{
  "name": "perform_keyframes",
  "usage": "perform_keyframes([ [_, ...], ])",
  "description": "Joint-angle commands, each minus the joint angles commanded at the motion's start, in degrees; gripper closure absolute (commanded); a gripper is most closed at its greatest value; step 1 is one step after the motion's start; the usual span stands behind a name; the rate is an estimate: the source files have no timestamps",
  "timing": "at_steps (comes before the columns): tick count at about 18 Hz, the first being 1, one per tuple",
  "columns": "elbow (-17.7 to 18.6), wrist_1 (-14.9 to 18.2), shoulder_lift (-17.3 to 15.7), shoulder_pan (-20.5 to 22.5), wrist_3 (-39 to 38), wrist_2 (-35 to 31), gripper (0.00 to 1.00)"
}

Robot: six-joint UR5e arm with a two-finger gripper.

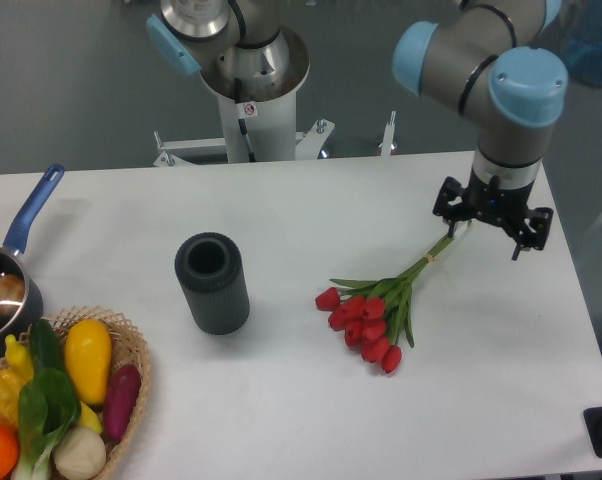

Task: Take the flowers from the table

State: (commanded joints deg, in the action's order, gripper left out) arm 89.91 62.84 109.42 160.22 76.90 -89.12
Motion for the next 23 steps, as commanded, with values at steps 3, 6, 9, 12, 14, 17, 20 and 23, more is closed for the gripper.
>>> perform_keyframes([
  [3, 1.0, 0.1, -0.2, 0.2, 0.0, 0.1, 0.00],
  [6, 5.9, -0.3, -0.5, 0.0, -0.2, 1.0, 0.00],
  [9, 9.4, -0.9, -0.6, -0.1, -0.1, 1.3, 0.00],
  [12, 9.2, -1.0, 0.2, -0.4, 2.3, 1.4, 0.00],
  [14, 9.6, -1.0, 1.3, -1.4, 5.0, 1.4, 0.00],
  [17, 9.1, -3.4, 3.4, -2.6, 4.9, 3.1, 0.00],
  [20, 9.4, -4.8, 4.5, -3.5, 4.7, 8.4, 0.00],
  [23, 11.2, -5.0, 4.6, -5.3, 4.7, 9.1, 0.00],
])
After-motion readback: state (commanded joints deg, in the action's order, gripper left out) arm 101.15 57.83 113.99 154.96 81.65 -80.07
